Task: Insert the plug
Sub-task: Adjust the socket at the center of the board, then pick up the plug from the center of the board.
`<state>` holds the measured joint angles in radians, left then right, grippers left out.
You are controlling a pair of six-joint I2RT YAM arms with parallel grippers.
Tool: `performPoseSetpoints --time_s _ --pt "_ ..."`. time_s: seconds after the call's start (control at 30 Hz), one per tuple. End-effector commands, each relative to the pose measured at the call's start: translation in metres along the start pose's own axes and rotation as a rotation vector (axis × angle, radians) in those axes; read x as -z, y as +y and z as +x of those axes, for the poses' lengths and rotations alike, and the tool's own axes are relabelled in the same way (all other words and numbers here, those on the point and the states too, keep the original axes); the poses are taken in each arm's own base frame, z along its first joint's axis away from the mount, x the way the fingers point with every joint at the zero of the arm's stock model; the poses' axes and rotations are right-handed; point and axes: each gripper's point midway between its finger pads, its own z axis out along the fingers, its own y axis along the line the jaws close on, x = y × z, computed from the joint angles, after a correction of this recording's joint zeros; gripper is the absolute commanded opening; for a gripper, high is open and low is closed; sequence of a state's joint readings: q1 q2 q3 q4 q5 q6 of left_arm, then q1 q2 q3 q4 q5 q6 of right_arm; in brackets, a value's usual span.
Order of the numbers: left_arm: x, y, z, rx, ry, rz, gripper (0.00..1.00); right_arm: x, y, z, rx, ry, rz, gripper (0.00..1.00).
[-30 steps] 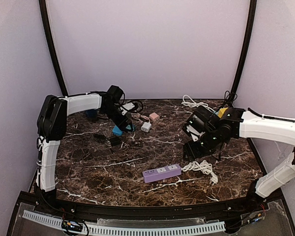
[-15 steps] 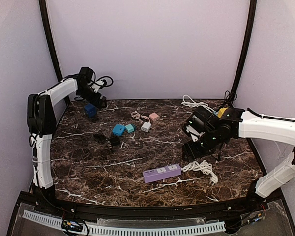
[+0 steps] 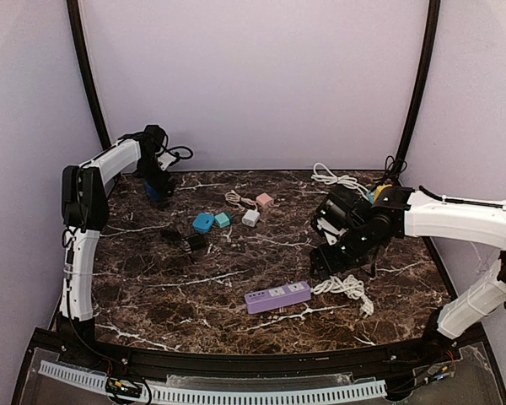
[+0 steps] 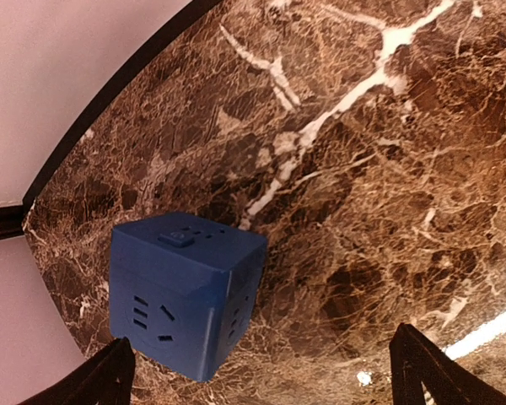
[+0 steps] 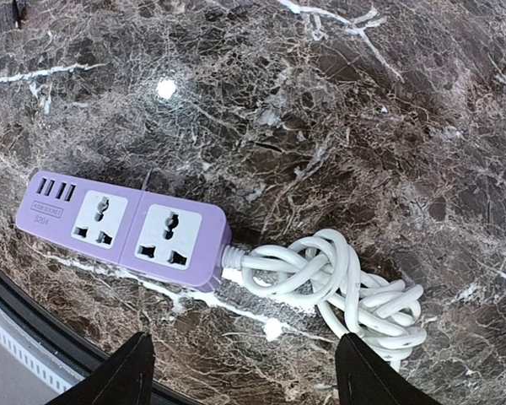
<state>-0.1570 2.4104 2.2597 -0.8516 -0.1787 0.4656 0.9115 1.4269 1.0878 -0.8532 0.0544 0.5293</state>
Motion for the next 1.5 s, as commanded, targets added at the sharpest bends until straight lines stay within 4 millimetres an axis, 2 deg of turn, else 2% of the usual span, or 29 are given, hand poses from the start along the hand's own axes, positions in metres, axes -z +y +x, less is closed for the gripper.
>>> performPoseSetpoints --time_s 0.0,0.3,0.43,0.6,0.8,0.93,1.0,1.07,1.1,1.13,1.17,1.2,1.23,1.3,1.33,1.37,1.4,1.43,1.47 --pt "-0.003 0.020 0.015 0.004 0.066 -0.056 0.99 0.002 0.006 -0.004 0.002 -0.016 -0.020 0.74" --pt "-0.011 0.034 0.001 -0.015 0.002 -0.055 0.99 -0.004 0.010 -0.004 0.003 0.005 -0.034 0.74" --pt "-0.022 0.031 0.001 -0.014 -0.021 0.001 0.99 -0.008 0.013 -0.005 0.007 0.015 -0.037 0.74" --pt "-0.036 0.018 0.005 -0.036 -0.015 0.067 0.99 -0.010 0.017 -0.008 0.017 0.025 -0.045 0.75" --pt "-0.049 0.023 0.009 -0.025 0.002 0.062 0.98 -0.010 0.020 -0.011 0.022 0.028 -0.046 0.75" --pt "-0.051 0.016 0.013 -0.015 0.011 0.092 0.91 -0.011 0.022 -0.012 0.022 0.029 -0.046 0.75" --pt "-0.047 0.014 0.012 -0.007 0.007 0.108 0.79 -0.011 0.023 -0.013 0.027 0.029 -0.046 0.75" --pt "-0.039 0.015 0.010 0.000 -0.003 0.116 0.66 -0.011 0.024 -0.013 0.030 0.030 -0.046 0.75" --pt "-0.032 0.014 0.006 0.001 -0.020 0.128 0.52 -0.011 0.024 -0.013 0.030 0.030 -0.047 0.75" --pt "-0.028 0.012 0.005 0.004 -0.026 0.140 0.45 -0.011 0.024 -0.014 0.032 0.029 -0.047 0.75" --pt "-0.020 0.014 0.004 0.005 -0.034 0.139 0.28 -0.010 0.025 -0.015 0.032 0.027 -0.049 0.75" --pt "-0.008 0.012 -0.002 0.010 -0.060 0.161 0.20 -0.009 0.026 -0.015 0.033 0.023 -0.052 0.75" --pt "-0.003 0.010 -0.002 0.012 -0.066 0.173 0.08 -0.007 0.026 -0.017 0.033 0.017 -0.054 0.76" --pt "0.017 0.006 -0.007 0.021 -0.091 0.205 0.01 -0.001 0.029 -0.022 0.029 -0.005 -0.066 0.76" --pt "0.034 0.002 -0.013 0.023 -0.120 0.237 0.01 0.004 0.030 -0.026 0.027 -0.024 -0.073 0.76" --pt "0.043 -0.001 -0.016 0.031 -0.135 0.255 0.01 0.010 0.031 -0.030 0.025 -0.047 -0.080 0.76" --pt "0.065 -0.007 -0.023 0.029 -0.177 0.288 0.01 0.018 0.033 -0.036 0.023 -0.077 -0.091 0.76" --pt "0.078 -0.009 -0.028 0.034 -0.199 0.301 0.01 0.027 0.034 -0.041 0.020 -0.111 -0.104 0.76" --pt "0.103 -0.016 -0.036 0.023 -0.245 0.327 0.01 0.037 0.036 -0.047 0.017 -0.149 -0.119 0.76"
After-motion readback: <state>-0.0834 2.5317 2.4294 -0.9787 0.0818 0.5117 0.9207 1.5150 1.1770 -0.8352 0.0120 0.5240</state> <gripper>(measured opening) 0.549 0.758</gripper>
